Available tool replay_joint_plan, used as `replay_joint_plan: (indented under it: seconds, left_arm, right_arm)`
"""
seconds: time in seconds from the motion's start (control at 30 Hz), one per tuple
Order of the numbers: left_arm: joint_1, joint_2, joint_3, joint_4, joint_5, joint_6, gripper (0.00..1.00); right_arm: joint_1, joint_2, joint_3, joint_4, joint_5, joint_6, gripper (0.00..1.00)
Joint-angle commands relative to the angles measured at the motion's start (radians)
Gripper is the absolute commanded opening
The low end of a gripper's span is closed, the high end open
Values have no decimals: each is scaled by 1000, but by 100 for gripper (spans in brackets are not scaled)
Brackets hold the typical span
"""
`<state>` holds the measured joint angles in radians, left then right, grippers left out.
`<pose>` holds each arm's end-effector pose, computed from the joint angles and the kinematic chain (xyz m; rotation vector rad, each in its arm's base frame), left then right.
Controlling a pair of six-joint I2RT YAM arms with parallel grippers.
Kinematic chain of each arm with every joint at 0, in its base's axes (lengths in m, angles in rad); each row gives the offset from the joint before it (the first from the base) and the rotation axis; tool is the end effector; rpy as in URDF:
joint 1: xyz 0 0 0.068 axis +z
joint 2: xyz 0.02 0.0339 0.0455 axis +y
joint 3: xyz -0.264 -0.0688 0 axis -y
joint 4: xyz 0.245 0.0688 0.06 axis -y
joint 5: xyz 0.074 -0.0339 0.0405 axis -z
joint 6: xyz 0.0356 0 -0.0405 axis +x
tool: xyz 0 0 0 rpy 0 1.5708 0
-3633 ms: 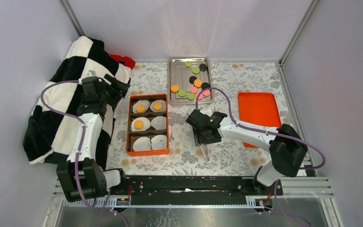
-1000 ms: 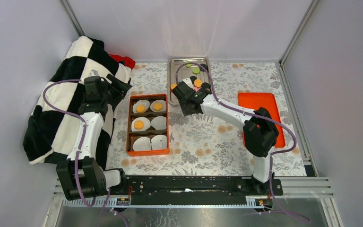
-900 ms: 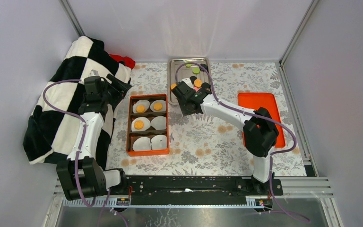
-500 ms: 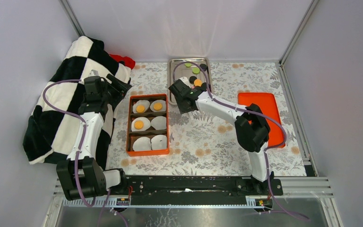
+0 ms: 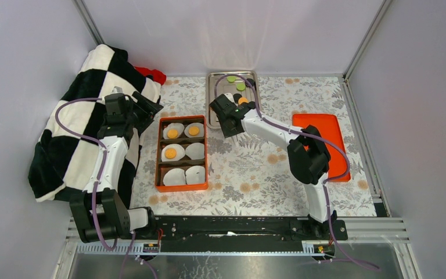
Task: Pack the cookies
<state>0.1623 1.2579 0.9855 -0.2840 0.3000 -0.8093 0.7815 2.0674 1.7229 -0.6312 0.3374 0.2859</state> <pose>0.2806 0.0353 0.2995 -0.8530 2.0063 -0.6951 0.3327 0.3135 0.2302 -0.4797 2.4208 0.0231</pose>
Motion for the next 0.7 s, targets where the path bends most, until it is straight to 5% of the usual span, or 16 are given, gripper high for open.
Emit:
replay_joint_plan:
  seconds: [0.0,0.67]
  left_arm:
    - [-6,-3,13,26,25,0,78]
    - [-4,-15,53,-32,-20,13,77]
  right_arm:
    - [-1,-98,44,-14,-66,-9,22]
    - [139,-402,-165,0,-226,45,13]
